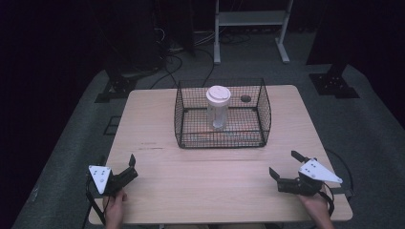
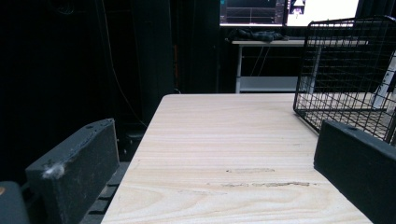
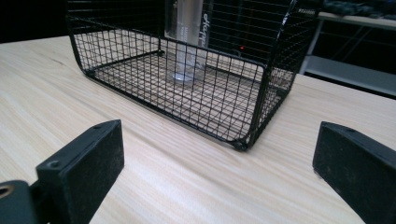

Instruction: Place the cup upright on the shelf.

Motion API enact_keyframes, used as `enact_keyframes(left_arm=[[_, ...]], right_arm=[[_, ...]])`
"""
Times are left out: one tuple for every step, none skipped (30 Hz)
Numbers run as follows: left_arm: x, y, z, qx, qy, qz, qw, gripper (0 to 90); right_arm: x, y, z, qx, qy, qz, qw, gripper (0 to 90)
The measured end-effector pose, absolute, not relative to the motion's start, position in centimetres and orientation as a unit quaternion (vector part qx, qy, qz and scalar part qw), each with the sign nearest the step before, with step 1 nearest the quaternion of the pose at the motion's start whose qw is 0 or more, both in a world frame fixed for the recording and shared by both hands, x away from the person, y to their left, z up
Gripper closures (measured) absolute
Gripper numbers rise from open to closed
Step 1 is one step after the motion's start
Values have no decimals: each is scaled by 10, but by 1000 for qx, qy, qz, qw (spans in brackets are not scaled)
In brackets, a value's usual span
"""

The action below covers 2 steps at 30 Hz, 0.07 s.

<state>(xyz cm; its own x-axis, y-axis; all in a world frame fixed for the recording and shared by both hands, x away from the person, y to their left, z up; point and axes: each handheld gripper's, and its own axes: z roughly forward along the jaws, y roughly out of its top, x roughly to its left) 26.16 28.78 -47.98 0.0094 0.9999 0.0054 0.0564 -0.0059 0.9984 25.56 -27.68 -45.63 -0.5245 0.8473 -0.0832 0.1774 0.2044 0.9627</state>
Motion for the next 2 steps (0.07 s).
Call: enact_keyframes(left_arm=[[262,288,-480,517,511,485,486,0],[262,288,-480,517,511,485,486,0]], right_arm=[[252,-277,-459,368,696,530,317,16],[249,-276,-462,370,692,536,311,16]])
